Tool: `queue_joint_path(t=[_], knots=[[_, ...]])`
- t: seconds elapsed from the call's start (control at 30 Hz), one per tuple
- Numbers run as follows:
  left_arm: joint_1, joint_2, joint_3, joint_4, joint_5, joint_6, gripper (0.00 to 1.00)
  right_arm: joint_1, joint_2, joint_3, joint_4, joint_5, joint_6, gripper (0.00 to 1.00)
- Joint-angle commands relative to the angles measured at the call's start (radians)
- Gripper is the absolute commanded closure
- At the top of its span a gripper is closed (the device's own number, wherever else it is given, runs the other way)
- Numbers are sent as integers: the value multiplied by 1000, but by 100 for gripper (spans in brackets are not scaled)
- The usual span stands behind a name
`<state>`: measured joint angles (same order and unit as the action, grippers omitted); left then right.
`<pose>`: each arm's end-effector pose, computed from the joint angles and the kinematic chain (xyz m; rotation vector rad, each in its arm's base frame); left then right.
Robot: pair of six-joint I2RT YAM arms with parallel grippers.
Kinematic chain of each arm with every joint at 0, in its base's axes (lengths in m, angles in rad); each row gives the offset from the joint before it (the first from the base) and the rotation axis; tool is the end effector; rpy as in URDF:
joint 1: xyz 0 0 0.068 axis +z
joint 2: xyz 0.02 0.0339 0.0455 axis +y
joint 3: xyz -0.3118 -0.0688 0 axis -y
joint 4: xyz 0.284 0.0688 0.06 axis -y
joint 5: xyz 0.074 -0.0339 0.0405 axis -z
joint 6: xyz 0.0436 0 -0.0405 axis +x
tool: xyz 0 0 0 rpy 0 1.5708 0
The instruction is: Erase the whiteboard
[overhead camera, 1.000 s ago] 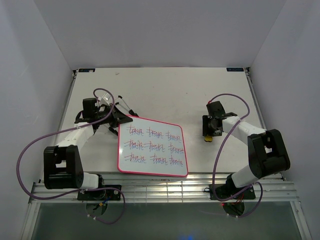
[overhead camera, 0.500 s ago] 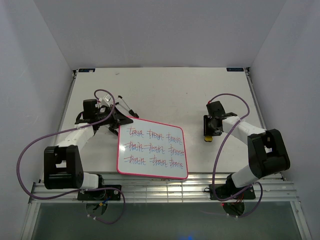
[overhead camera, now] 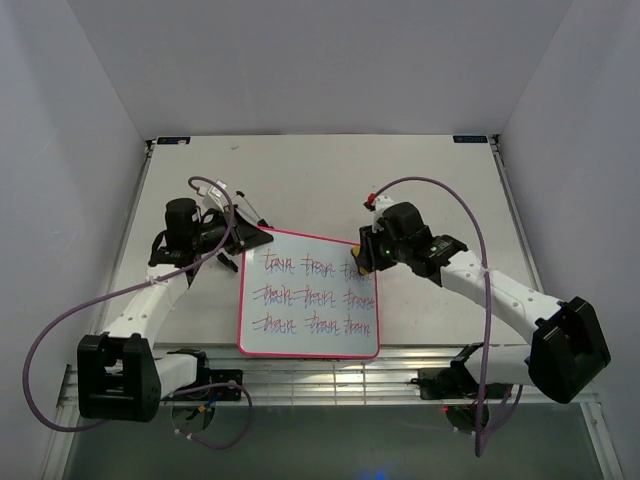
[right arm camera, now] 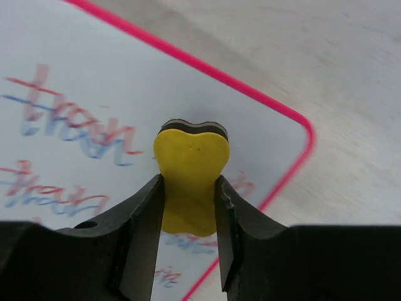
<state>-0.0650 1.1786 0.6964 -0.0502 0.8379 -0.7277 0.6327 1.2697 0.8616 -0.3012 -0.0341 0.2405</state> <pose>0.2665 -0.0498 0.2707 -0.1799 2.1850 -1.3416 0.2420 0.1793 0.2771 -0.4717 2.2808 0.4885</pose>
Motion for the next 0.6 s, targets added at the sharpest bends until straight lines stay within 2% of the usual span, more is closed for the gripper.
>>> queue_joint_path(t=[0.0, 0.17, 0.3, 0.47, 0.57], knots=[[-12, -77, -9, 142, -68, 19, 100, 166, -27, 115, 109, -40, 36, 69], [-30, -131, -18, 130, -112, 13, 100, 376, 60, 249, 151, 123, 48, 69], [-55, -103, 9, 32, -164, 7, 100, 527, 172, 384, 149, 270, 37, 69], [-70, -80, 28, -28, -189, -12, 100, 617, 338, 589, 67, 301, 14, 69], [-76, -88, 31, -30, -189, -16, 100, 627, 387, 637, 59, 269, 14, 69]])
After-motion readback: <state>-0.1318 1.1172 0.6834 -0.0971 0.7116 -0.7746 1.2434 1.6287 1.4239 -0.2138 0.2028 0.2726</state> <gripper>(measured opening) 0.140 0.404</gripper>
